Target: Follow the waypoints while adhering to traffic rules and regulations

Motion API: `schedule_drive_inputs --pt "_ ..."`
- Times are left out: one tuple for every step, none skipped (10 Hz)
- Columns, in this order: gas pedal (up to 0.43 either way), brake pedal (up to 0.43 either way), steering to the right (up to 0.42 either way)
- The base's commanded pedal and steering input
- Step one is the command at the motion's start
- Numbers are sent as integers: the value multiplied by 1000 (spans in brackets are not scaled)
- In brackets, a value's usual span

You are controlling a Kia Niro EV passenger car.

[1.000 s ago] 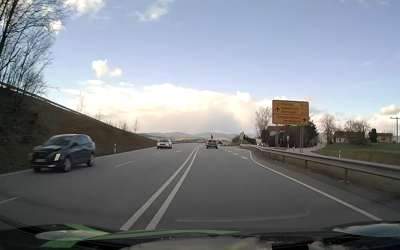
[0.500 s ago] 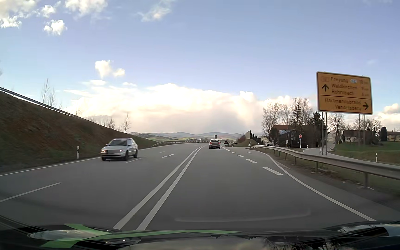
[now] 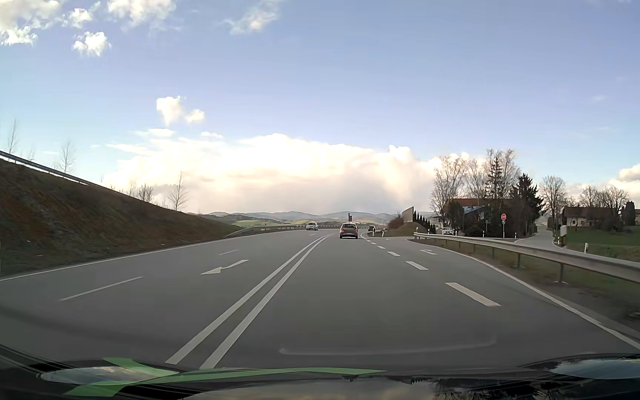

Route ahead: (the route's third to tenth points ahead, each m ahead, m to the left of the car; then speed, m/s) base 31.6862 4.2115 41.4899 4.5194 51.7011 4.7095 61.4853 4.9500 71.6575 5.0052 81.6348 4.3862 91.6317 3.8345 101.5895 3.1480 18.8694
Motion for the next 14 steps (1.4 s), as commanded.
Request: schedule_drive_inputs --pt "79 0 -6" --pt "79 0 -6" --pt "79 0 -4" --pt "79 0 -4" --pt "79 0 -3" --pt "79 0 -3" --pt "79 0 -3" --pt "79 0 -3" --pt "79 0 -2" --pt "79 0 -1" --pt "79 0 -1" --pt "79 0 1" --pt "79 0 1" --pt "79 0 1"
